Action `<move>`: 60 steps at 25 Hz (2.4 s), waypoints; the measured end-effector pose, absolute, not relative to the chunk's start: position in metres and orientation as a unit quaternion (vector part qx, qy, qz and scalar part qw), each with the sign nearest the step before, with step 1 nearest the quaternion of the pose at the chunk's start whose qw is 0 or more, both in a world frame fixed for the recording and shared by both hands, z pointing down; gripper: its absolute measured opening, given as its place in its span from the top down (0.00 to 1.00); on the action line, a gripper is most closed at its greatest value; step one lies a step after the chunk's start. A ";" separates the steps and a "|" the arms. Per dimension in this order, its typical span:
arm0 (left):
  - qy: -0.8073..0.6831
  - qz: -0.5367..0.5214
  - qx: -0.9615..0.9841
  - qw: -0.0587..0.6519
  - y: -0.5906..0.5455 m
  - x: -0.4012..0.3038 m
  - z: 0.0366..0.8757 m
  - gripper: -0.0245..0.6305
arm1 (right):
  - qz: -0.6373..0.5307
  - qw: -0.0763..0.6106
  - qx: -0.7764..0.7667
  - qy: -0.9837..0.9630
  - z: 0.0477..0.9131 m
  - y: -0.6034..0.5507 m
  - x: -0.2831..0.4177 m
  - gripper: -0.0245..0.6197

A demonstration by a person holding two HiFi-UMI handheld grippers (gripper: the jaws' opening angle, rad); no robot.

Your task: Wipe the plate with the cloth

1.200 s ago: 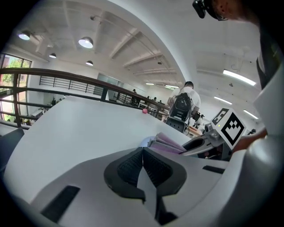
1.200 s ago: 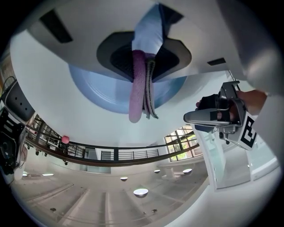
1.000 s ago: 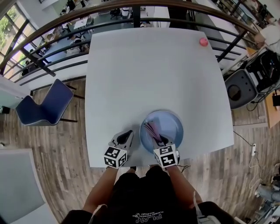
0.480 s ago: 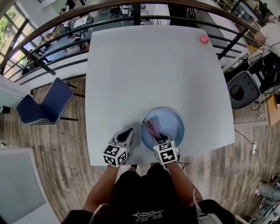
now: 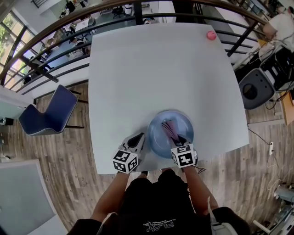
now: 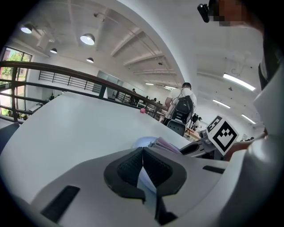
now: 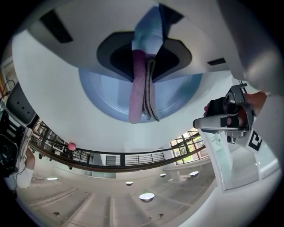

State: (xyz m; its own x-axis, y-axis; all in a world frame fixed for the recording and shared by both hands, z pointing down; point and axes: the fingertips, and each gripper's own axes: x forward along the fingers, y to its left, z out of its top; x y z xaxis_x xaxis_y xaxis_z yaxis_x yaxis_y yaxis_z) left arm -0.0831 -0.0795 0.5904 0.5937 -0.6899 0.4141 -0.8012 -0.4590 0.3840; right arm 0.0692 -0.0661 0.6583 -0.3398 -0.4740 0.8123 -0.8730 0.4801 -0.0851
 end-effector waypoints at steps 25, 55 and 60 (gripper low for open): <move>-0.421 0.120 0.865 0.244 -0.081 -0.045 0.591 0.94 | 0.219 0.356 0.521 -0.744 0.648 -0.089 0.137 0.79; -0.461 0.125 0.847 0.232 -0.061 -0.105 0.583 0.94 | 0.228 0.367 0.411 -0.803 0.652 -0.013 0.023 0.79; -0.453 0.127 0.851 0.231 -0.064 -0.105 0.581 0.94 | 0.230 0.371 0.413 -0.799 0.651 -0.010 0.023 0.79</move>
State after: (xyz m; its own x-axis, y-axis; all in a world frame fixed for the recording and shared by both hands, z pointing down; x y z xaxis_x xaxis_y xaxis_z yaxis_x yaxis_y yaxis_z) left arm -0.1049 -0.0639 0.5806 0.5565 -0.7130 0.4266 -0.8308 -0.4819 0.2783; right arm 0.0226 -0.0098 0.6514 -0.3835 -0.4891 0.7834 -0.8307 0.5534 -0.0611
